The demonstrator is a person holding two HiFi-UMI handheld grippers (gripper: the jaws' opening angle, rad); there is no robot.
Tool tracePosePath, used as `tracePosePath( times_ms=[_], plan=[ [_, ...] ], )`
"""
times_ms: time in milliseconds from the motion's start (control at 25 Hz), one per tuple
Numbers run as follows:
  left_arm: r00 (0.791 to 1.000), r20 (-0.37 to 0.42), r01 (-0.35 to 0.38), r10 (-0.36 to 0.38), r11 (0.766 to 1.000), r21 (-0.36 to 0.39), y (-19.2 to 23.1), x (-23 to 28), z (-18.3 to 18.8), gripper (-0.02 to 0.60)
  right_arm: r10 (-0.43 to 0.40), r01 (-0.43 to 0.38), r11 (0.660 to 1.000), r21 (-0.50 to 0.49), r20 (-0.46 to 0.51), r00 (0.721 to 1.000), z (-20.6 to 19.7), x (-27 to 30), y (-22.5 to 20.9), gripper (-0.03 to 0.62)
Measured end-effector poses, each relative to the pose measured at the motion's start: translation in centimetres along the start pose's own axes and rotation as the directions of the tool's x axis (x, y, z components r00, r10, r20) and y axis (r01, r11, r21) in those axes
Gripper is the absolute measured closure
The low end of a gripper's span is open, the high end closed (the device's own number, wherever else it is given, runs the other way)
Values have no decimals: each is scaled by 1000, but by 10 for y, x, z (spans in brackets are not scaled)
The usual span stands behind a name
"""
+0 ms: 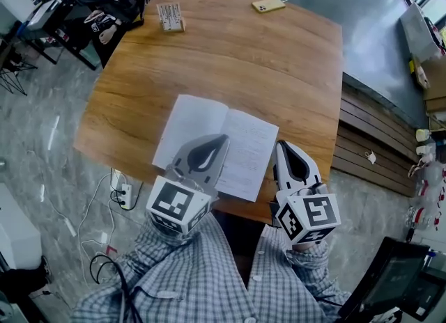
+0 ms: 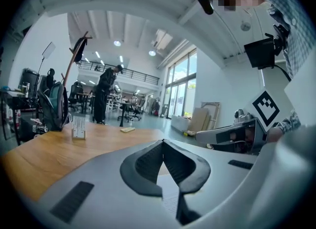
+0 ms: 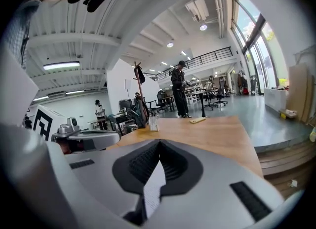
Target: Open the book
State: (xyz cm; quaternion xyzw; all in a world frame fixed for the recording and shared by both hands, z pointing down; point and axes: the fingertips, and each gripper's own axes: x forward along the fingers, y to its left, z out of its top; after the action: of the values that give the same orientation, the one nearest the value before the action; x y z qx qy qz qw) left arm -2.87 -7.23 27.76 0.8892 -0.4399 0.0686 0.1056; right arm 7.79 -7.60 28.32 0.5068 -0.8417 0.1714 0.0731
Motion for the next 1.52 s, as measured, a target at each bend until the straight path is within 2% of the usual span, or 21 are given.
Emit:
tracePosePath(
  times_ms=[200,400,560,720,1520],
  plan=[
    [998,62,24,-27,998,52,-15,-3,26,572,8,-6,1000,-27,50,999,13,-10,8,574],
    [994,101,34,-43,995,89,-21,-6,37,572,42,-33,997,-75,120,992,25,-13,17,574],
    [987,156,26,-47,991,134,-29,-6,47,572,64,-41,992,-117,201,978,37,-22,23,574],
    [985,161,35,-62,986,162,-34,-6,47,572,75,-36,988,-152,258,963,44,-26,30,574],
    [989,131,51,-71,986,157,-37,-5,40,572,77,-40,987,-154,243,967,39,-27,32,574]
  ],
)
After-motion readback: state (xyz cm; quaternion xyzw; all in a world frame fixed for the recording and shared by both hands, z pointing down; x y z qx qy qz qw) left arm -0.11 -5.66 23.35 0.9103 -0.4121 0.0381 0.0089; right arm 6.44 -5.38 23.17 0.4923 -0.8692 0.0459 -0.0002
